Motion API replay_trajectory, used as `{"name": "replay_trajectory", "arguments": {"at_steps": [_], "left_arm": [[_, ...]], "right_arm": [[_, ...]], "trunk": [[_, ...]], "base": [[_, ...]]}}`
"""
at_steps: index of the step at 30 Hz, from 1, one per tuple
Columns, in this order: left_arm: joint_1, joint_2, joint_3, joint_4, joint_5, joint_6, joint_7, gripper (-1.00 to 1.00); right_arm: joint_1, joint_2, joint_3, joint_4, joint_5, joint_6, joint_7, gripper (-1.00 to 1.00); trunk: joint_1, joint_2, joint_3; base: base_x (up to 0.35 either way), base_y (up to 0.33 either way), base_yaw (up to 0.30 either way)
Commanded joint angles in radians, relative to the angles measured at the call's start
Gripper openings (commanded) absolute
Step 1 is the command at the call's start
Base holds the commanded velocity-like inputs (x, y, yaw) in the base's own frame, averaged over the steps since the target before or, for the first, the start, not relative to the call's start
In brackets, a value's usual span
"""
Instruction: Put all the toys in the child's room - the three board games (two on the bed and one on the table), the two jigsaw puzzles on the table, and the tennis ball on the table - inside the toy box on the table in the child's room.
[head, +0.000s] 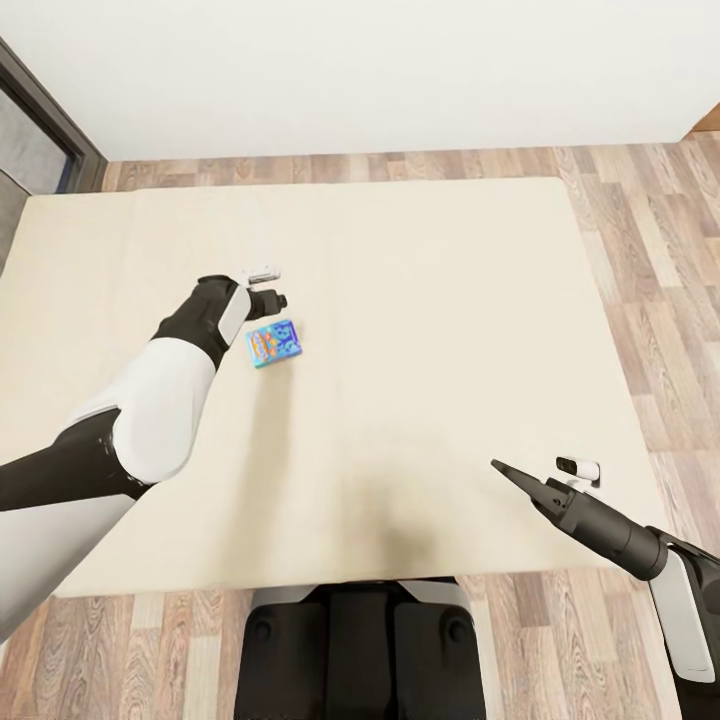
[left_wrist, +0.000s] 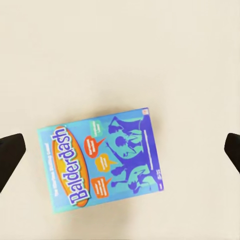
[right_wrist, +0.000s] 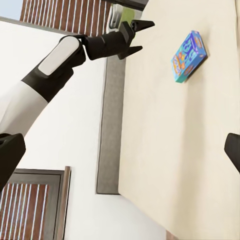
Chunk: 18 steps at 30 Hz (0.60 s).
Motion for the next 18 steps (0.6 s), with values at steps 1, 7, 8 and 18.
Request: {"name": "replay_trajectory", "arguments": {"at_steps": [1,7,8,18], "left_arm": [[-0.002,-0.001,0.008,-0.002,-0.01,0.005,0.001,1.0],[-0.018,0.0,0.007,-0.005,-0.009,0.003,0.021,1.0],[-0.02,0.0,0.007,-0.005,-0.009,0.003,0.022,1.0],[-0.027,-0.002,0.007,-0.005,-0.008,-0.032,0.028,1.0]], "right_arm": [[0.0,0.0,0.0,0.0,-0.004,0.006,0.0,1.0],[0.0,0.0,-0.001,0.002,-0.004,0.006,0.0,1.0],[0.0,0.0,-0.001,0.002,-0.004,0.006,0.0,1.0],[0.0,0.0,-0.001,0.004,-0.003,0.006,0.0,1.0]], "trunk": [[0.001,-0.002,-0.003],[0.001,-0.002,-0.013],[0.001,-0.002,-0.014],[0.001,-0.002,-0.031]], "base": [[0.0,0.0,0.0],[0.0,0.0,0.0],[0.0,0.0,0.0],[0.0,0.0,0.0]]}}
